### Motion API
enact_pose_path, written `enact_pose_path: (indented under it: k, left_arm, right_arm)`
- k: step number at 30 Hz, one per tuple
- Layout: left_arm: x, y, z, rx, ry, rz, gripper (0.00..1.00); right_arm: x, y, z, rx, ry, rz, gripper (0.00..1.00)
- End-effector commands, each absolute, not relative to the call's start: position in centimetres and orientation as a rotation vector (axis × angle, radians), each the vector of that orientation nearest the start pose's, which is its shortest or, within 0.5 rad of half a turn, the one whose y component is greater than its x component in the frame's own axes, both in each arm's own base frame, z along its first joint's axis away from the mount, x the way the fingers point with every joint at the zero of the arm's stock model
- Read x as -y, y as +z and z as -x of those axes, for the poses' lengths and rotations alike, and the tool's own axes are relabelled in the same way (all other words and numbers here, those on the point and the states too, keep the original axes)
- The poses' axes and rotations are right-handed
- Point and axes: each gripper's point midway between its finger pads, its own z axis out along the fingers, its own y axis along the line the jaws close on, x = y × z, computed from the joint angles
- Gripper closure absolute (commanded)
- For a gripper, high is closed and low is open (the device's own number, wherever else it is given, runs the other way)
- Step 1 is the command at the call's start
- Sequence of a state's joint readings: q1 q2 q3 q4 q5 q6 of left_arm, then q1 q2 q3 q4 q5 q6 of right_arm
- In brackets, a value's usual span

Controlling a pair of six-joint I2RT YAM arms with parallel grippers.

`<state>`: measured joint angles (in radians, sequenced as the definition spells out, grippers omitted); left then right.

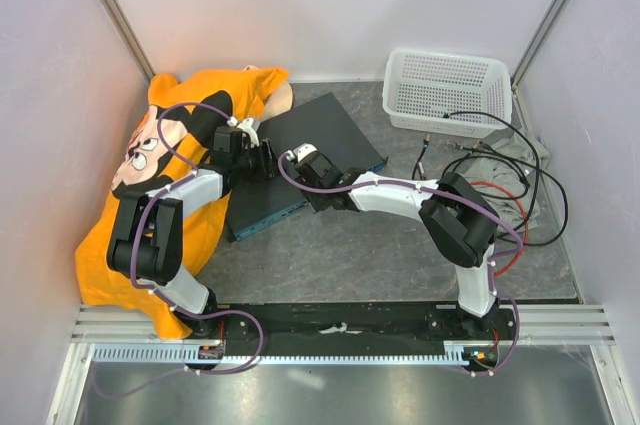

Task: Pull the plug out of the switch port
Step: Adjust the switch port at the center of the board.

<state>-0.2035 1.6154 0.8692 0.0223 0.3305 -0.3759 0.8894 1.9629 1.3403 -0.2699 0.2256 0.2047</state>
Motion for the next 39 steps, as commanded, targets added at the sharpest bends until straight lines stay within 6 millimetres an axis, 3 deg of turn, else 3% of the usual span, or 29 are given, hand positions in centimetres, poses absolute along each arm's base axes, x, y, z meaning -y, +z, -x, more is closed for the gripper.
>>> enact_pose_path:
  k: [1,12,13,14,16,21,25,27,30,35,39]
  left_arm:
    - [14.0,3.0,-35.1,-2.503,-0.607,0.059,0.44]
    - [13.8,3.0,-34.7,-2.5,-0.597,0.047,0.44]
    - [13.8,3.1,-34.7,-2.5,-0.601,0.046,0.44]
    - [13.8,3.0,-34.7,-2.501,-0.601,0.046,0.44]
    - [13.8,3.0,-34.6,-2.501,-0.601,0.046,0.44]
    - [13.8,2.7,-34.1,-2.52,-0.603,0.046,0.44]
    - [13.8,2.5,-34.0,-2.529,-0.607,0.044,0.44]
    - [13.8,2.6,-34.0,-2.527,-0.603,0.044,0.44]
    - [13.7,2.5,-34.2,-2.528,-0.597,0.044,0.44]
    - [13.8,2.3,-34.1,-2.538,-0.603,0.043,0.44]
    - [13.8,2.1,-34.1,-2.539,-0.601,0.044,0.44]
  right_arm:
    - [-38.0,15.2,-40.8,-1.954,0.265,0.447,0.55]
    - [-37.1,15.3,-38.7,-1.97,0.31,0.475,0.51]
    - [-37.0,15.3,-38.8,-1.97,0.305,0.467,0.42]
    - [-36.8,15.4,-38.9,-1.969,0.297,0.449,0.21]
    - [-36.9,15.0,-39.0,-1.974,0.294,0.454,0.16]
    - [-37.2,14.2,-39.4,-1.969,0.281,0.455,0.21]
    - [-37.0,14.7,-39.1,-1.972,0.293,0.453,0.34]
    - [-36.9,15.7,-38.5,-1.97,0.326,0.443,0.35]
    - [-36.3,15.3,-37.1,-2.006,0.359,0.463,0.41]
    - [-34.9,12.7,-34.6,-2.079,0.381,0.501,0.43]
    - [-35.0,11.8,-33.3,-2.111,0.442,0.531,0.43]
